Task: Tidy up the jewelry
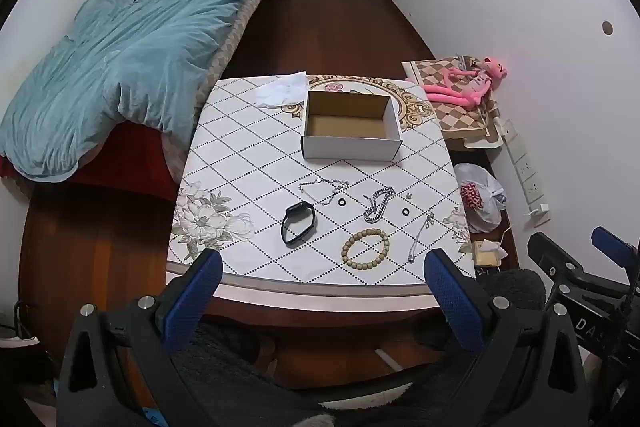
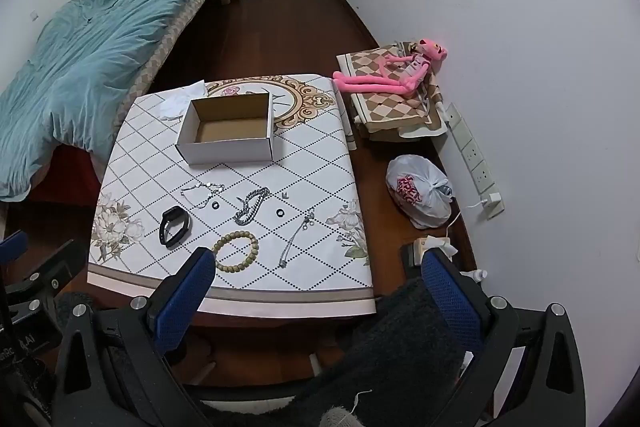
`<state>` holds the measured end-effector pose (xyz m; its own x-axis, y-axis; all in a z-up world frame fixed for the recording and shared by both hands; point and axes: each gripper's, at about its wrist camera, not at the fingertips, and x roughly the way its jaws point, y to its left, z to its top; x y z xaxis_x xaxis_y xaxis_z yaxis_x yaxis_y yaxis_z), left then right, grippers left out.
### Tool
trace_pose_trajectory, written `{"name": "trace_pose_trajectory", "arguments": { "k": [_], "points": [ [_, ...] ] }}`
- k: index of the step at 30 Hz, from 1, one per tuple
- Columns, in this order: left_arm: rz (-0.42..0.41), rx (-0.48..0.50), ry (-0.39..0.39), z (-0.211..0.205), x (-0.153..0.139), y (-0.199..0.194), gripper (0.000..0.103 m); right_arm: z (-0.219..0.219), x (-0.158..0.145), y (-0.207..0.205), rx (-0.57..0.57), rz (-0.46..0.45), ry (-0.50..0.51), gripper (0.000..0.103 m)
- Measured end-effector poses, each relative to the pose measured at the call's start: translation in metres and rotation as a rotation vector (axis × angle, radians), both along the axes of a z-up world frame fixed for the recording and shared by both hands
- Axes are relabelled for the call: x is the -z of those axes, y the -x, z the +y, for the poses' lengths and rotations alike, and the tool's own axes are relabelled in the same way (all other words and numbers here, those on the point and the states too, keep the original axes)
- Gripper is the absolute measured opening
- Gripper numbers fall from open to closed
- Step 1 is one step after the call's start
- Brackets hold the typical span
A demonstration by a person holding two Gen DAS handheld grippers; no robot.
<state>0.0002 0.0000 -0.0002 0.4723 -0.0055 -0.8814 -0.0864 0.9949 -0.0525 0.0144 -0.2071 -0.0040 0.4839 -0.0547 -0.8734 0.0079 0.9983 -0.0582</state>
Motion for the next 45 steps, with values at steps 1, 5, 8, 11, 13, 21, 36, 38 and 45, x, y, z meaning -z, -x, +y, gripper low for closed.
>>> {"name": "trace_pose_trajectory", "arguments": {
  "k": [1, 5, 8, 11, 13, 21, 36, 38, 45],
  "points": [
    [0.000, 0.000, 0.000, 0.000, 0.000, 0.000, 0.103, 0.000, 0.000, 0.000, 0.000, 0.000, 0.006, 0.103],
    [0.000, 0.006, 0.001, -0.001, 0.001, 0.000, 0.103, 0.000, -0.001, 0.000, 0.001, 0.001, 0.006, 0.103],
    [0.003, 0.010, 0.004, -0.001, 0.003, -0.001, 0.103, 0.000, -0.002, 0.000, 0.004, -0.001, 0.006, 0.103],
    [-0.003, -0.002, 0.000, 0.000, 0.000, 0.001, 0.103, 0.002, -0.002, -0.001, 0.001, -0.001, 0.008, 0.103],
    [-0.004, -0.001, 0.000, 0.000, 0.000, 0.000, 0.103, 0.003, -0.001, -0.002, 0.000, -0.001, 0.009, 0.103],
    [-0.006, 0.000, 0.003, 0.000, 0.000, 0.000, 0.103, 0.000, -0.005, 0.002, -0.006, -0.013, 0.011, 0.103],
    [-0.021, -0.007, 0.007, -0.002, -0.011, 0.001, 0.103, 0.002, -0.008, 0.003, -0.011, -0.019, 0.015, 0.103],
    [-0.022, -0.006, 0.008, -0.003, -0.012, 0.000, 0.103, 0.003, -0.009, 0.003, -0.011, -0.020, 0.017, 0.103],
    [-0.026, -0.009, 0.007, -0.003, -0.013, 0.001, 0.103, 0.003, -0.011, 0.003, -0.015, -0.022, 0.013, 0.103]
  ]
}}
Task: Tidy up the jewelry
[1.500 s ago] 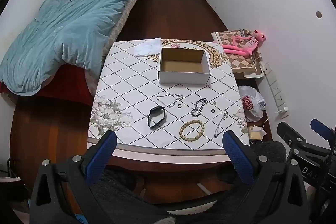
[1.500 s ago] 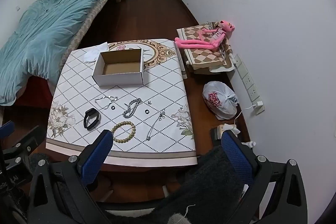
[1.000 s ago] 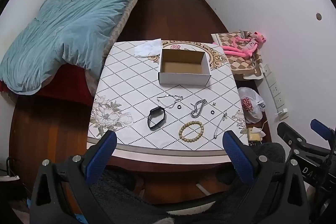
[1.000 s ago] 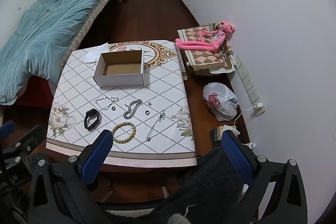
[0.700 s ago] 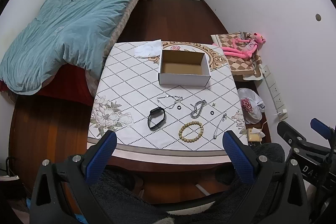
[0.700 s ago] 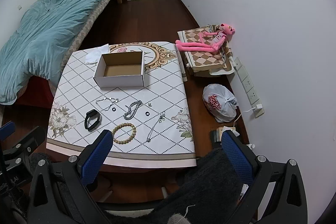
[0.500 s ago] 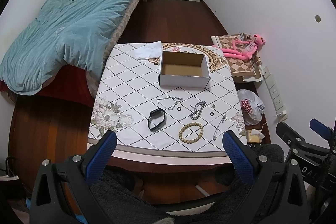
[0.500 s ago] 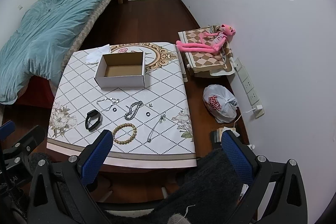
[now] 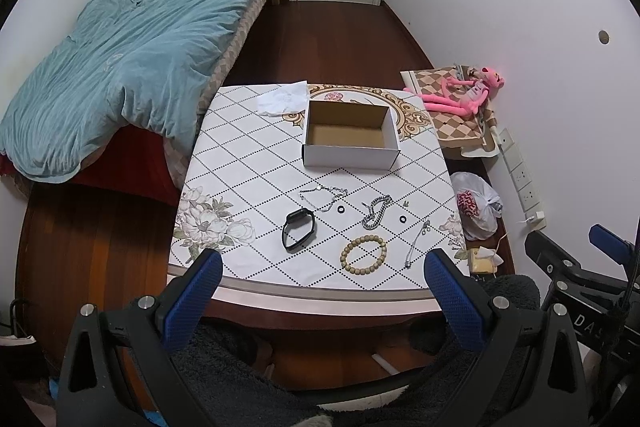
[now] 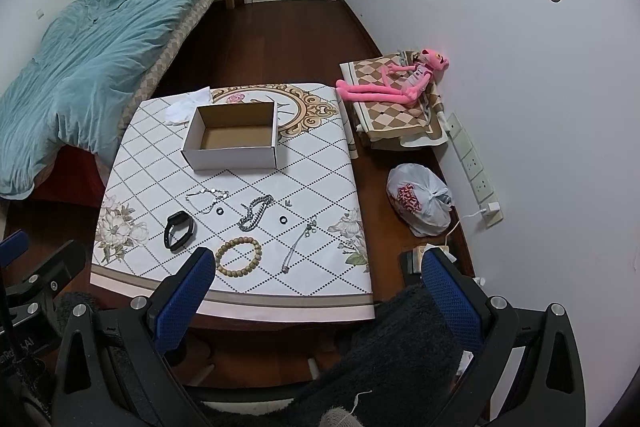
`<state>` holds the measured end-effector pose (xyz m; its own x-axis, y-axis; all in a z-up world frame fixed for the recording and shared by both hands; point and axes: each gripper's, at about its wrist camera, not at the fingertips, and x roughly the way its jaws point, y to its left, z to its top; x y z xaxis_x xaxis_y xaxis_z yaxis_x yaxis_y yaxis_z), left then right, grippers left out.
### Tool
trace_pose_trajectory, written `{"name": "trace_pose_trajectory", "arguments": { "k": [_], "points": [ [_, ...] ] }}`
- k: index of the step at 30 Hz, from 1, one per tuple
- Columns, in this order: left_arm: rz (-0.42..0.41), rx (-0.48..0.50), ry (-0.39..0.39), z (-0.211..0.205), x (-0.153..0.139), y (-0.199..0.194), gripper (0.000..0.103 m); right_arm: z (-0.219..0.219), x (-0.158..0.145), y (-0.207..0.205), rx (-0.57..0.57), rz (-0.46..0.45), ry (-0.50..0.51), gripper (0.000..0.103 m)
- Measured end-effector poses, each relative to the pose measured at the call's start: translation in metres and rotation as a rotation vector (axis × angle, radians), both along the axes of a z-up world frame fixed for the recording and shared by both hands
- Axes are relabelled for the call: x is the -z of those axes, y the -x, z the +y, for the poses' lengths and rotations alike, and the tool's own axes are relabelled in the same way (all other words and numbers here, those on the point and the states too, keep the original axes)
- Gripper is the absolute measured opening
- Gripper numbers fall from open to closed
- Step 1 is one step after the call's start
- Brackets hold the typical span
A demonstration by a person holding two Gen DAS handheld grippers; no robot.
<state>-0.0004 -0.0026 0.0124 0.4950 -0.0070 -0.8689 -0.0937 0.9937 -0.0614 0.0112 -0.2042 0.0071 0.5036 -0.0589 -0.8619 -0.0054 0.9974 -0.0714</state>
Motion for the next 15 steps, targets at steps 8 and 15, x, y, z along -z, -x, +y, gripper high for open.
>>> {"name": "trace_pose_trajectory", "arguments": {
  "k": [8, 15],
  "points": [
    [-0.004, 0.000, -0.001, -0.0012, -0.0025, -0.0019, 0.103, -0.0015, -0.0042, -0.0003, -0.003, -0.007, -0.003, 0.103],
    [-0.005, 0.002, 0.002, -0.0008, -0.0034, -0.0023, 0.103, -0.0009, -0.0052, 0.0000, -0.004, -0.010, -0.003, 0.103]
  ]
}}
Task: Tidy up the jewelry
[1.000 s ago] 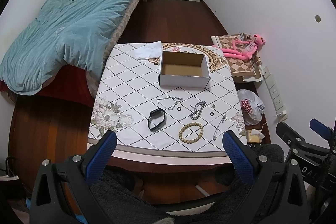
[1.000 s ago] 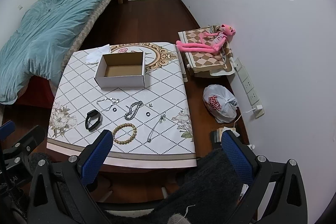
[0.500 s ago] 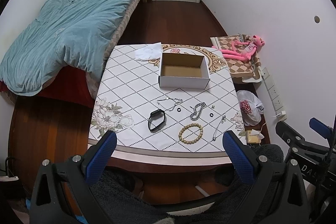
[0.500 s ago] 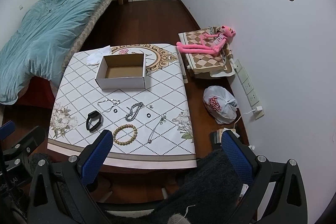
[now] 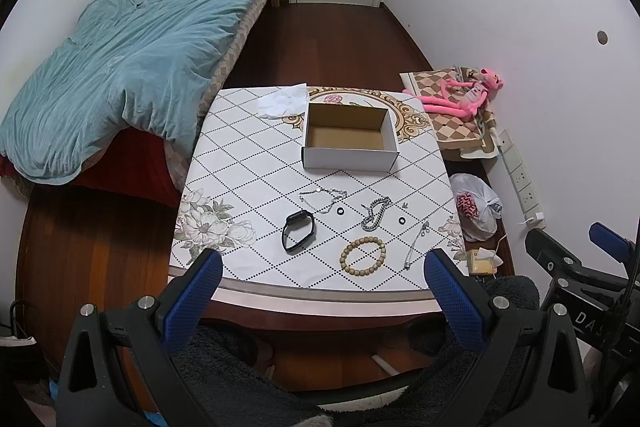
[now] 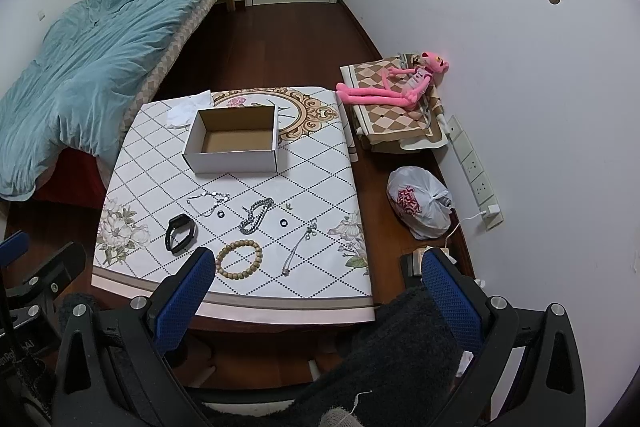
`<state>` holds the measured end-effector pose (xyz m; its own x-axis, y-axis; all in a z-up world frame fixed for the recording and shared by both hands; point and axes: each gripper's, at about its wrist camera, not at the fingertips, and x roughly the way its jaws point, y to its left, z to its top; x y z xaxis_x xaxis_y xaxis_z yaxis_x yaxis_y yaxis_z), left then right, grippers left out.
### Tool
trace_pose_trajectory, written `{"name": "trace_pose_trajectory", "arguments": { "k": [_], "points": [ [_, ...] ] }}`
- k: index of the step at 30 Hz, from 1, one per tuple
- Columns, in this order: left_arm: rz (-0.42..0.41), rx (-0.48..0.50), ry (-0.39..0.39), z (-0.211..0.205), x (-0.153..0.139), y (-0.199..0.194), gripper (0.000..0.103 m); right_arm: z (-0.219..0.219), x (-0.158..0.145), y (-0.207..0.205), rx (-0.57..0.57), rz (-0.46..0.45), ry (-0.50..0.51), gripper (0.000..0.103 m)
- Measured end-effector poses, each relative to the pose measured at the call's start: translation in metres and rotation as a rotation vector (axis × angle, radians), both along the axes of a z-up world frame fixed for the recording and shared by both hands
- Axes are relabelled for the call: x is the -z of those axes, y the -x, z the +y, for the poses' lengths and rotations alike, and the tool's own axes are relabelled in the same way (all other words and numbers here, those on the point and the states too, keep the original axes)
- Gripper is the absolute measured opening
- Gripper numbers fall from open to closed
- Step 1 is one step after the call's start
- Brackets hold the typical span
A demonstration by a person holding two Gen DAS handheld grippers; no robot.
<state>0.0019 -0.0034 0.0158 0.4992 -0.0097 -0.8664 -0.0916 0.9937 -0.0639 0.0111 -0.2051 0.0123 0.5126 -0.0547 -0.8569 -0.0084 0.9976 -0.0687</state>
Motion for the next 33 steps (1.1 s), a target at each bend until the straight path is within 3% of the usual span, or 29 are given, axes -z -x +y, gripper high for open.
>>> {"name": "trace_pose_trajectory", "arguments": {
  "k": [33],
  "points": [
    [-0.016, -0.008, 0.006, 0.0011, -0.0060, 0.0059, 0.103, 0.0031, -0.0063, 0.0060, -0.008, -0.011, 0.003, 0.103]
  ]
}}
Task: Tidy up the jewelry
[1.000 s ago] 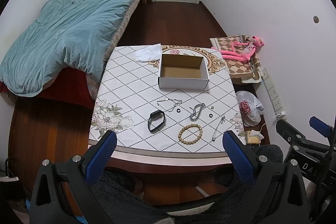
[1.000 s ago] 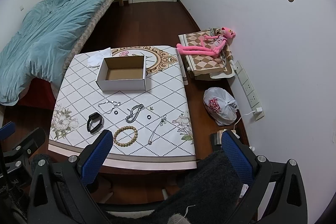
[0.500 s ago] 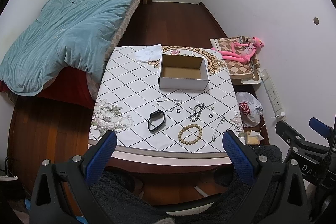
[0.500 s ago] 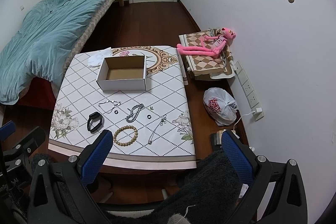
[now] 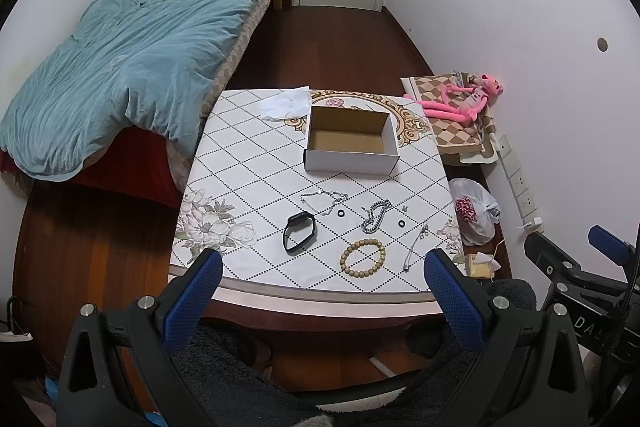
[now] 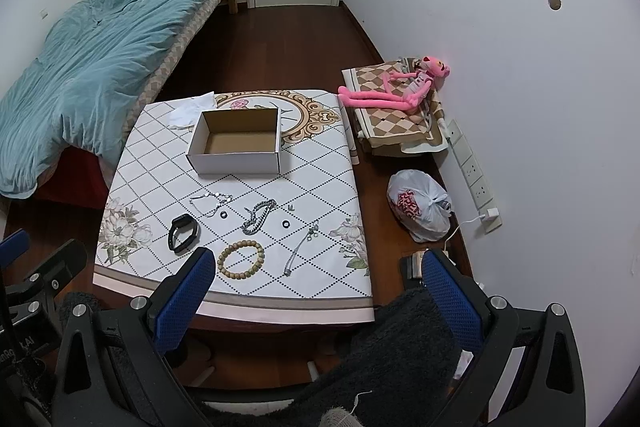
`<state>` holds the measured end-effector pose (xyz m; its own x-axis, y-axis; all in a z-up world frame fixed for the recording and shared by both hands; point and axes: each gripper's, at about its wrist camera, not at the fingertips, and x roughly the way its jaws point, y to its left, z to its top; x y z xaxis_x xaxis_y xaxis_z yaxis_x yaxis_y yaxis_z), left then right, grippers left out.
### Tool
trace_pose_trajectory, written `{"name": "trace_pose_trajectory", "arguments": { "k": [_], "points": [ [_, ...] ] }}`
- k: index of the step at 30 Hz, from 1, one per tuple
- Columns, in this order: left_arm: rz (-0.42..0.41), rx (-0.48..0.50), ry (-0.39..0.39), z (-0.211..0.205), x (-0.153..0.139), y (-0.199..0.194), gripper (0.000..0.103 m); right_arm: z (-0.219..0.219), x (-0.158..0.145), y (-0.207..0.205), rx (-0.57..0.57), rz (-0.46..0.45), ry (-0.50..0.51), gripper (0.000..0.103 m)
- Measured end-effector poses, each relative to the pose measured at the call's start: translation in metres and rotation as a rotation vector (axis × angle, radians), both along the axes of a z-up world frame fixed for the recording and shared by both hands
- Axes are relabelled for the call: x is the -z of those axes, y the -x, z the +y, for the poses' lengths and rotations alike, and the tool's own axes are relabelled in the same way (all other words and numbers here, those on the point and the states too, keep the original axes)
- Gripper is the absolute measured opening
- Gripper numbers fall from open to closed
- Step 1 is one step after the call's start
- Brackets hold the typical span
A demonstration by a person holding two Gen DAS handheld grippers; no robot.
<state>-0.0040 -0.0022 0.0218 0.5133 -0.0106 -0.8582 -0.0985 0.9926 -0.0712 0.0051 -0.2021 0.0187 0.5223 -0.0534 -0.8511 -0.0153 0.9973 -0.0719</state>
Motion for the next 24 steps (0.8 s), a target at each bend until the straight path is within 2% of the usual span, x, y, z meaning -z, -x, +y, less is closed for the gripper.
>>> {"name": "trace_pose_trajectory", "arguments": {
  "k": [5, 11, 17, 24],
  "points": [
    [-0.004, -0.008, -0.004, 0.000, 0.000, -0.003, 0.103, 0.002, 0.000, -0.001, 0.000, -0.003, -0.001, 0.103],
    [0.003, -0.047, -0.063, 0.013, 0.026, -0.025, 0.103, 0.001, 0.018, -0.021, 0.014, 0.018, 0.004, 0.103],
    [0.060, -0.080, -0.127, 0.029, 0.074, -0.060, 0.103, 0.005, 0.078, -0.062, 0.026, 0.115, 0.008, 0.103],
    [0.195, -0.065, -0.172, 0.040, 0.145, -0.095, 0.103, 0.025, 0.164, -0.102, 0.008, 0.265, 0.013, 0.103]
  ]
}}
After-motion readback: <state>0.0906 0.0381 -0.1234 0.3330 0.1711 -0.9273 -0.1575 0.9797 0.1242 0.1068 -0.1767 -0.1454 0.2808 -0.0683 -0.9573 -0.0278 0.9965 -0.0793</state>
